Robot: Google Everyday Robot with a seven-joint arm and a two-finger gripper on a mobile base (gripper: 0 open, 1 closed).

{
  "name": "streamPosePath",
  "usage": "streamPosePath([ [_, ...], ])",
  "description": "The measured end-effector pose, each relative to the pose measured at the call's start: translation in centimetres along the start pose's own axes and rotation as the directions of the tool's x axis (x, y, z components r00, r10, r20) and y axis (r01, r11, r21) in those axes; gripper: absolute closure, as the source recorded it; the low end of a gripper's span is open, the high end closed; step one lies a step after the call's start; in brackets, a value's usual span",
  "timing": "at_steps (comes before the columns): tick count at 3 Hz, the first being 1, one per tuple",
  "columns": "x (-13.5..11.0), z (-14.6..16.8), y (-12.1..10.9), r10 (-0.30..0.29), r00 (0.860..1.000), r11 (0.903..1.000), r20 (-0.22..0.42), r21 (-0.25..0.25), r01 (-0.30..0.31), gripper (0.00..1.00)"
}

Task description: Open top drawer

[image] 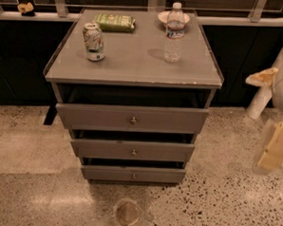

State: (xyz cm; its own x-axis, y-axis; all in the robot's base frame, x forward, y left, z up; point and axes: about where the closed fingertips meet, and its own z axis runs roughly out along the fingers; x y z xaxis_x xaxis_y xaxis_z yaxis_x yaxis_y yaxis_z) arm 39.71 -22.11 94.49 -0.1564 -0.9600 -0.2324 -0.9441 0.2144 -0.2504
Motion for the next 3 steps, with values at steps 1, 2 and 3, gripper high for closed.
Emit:
streamPosePath([
  [1, 2.0, 2.1, 5.2, -0.045, 0.998, 0.9990, 0.044, 0.003, 0.045, 0.00],
  [2, 4.5, 6.7, 10.2, -0.033, 0.995, 0.9988, 0.091, -0.034, 0.037, 0.00],
  [3, 6.6, 13.9, 14.9, 0.014, 0.994, 0.9910, 0.108, -0.134, 0.000, 0.00],
])
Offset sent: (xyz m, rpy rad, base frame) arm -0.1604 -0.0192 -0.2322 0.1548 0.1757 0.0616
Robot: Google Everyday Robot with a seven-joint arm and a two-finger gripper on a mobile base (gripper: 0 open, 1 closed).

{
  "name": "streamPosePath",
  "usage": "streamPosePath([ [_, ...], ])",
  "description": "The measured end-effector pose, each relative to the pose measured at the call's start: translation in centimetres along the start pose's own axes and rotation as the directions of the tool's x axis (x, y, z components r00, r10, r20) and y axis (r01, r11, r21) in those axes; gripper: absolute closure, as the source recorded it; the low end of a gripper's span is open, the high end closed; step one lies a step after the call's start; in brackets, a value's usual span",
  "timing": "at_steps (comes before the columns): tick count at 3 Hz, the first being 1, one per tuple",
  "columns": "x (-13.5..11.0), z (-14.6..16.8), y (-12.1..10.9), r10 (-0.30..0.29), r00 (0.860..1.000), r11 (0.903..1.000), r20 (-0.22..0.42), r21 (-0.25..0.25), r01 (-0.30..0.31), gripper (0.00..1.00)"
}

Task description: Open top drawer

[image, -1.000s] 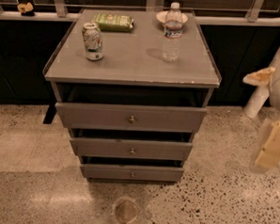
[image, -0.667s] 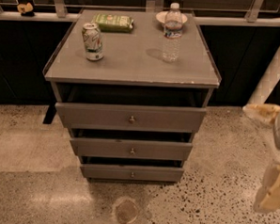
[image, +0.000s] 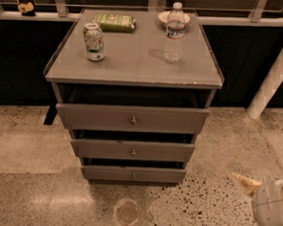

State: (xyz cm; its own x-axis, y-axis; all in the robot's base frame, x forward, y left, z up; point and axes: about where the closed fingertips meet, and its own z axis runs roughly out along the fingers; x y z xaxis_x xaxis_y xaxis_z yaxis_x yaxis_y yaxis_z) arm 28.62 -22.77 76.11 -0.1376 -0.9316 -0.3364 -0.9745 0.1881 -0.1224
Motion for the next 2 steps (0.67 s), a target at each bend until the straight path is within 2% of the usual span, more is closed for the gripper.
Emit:
streamPosePath([
  [1, 1.4, 7.1, 1.2, 0.045, 0.999, 0.9962, 0.007, -0.074, -0.045, 0.00],
  [2, 1.0, 12.2, -0.5, 0.074, 0.997, 0.9915, -0.003, -0.107, -0.074, 0.00],
])
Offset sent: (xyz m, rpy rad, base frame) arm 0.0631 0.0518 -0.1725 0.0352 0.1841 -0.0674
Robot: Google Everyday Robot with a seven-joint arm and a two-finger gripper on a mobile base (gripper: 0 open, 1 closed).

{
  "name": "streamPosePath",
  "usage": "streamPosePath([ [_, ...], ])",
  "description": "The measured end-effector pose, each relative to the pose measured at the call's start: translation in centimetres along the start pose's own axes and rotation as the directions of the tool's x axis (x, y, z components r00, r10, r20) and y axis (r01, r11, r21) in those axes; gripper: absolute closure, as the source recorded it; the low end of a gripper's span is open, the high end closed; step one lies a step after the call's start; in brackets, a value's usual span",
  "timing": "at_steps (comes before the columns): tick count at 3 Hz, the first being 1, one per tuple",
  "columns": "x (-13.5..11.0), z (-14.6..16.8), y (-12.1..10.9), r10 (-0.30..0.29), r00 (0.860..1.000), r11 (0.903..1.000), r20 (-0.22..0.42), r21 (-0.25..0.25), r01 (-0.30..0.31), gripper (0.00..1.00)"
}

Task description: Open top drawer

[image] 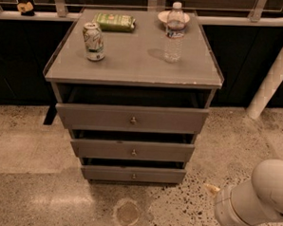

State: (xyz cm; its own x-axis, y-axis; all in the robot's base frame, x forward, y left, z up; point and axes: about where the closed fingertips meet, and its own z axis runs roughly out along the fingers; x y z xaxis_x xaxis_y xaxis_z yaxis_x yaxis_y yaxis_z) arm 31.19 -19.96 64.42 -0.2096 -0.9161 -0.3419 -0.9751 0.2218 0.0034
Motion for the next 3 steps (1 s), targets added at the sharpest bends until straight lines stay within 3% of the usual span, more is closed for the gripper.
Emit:
streamPosePath([
  [1, -2.2, 2.1, -3.0, 0.018, 1.000, 0.9993, 0.000, 0.032, -0.018, 0.00],
  [2, -5.3, 1.4, -5.9, 0.011, 1.000, 0.9952, 0.019, 0.098, -0.012, 0.00],
  [3, -8.0, -0.3, -8.7, 0.002, 0.999, 0.9837, 0.046, 0.179, -0.011, 0.00],
])
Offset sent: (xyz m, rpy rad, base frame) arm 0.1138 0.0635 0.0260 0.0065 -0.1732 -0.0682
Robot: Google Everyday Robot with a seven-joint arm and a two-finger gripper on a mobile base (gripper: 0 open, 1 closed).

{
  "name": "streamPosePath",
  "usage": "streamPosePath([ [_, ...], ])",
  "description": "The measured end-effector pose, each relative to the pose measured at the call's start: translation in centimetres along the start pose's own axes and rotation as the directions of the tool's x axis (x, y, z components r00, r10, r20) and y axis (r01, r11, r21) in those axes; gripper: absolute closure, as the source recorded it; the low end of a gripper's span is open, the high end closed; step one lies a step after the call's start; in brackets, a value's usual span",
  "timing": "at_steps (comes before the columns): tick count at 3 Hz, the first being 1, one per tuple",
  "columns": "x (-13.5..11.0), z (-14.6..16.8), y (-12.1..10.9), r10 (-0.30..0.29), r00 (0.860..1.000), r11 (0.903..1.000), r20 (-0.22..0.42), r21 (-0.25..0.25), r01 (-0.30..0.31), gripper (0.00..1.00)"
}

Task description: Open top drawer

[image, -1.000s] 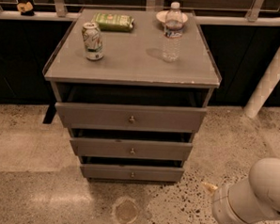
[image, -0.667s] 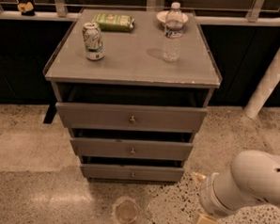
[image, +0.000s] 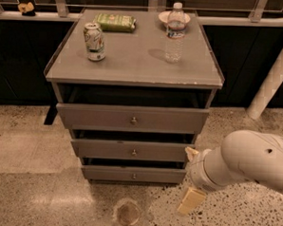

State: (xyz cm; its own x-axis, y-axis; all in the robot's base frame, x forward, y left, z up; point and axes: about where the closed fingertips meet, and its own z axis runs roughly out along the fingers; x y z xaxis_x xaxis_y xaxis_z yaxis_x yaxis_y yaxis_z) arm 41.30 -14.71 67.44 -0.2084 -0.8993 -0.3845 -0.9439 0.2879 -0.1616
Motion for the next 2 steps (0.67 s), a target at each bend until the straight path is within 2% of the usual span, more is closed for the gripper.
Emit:
streamPosePath([
  [1, 0.0, 0.0, 0.0, 0.000, 1.000, 1.0000, 0.000, 0.000, 0.000, 0.00],
  [2, -0.6, 2.4, -1.6, -0.030, 1.000, 0.9992, 0.005, -0.027, 0.030, 0.00],
])
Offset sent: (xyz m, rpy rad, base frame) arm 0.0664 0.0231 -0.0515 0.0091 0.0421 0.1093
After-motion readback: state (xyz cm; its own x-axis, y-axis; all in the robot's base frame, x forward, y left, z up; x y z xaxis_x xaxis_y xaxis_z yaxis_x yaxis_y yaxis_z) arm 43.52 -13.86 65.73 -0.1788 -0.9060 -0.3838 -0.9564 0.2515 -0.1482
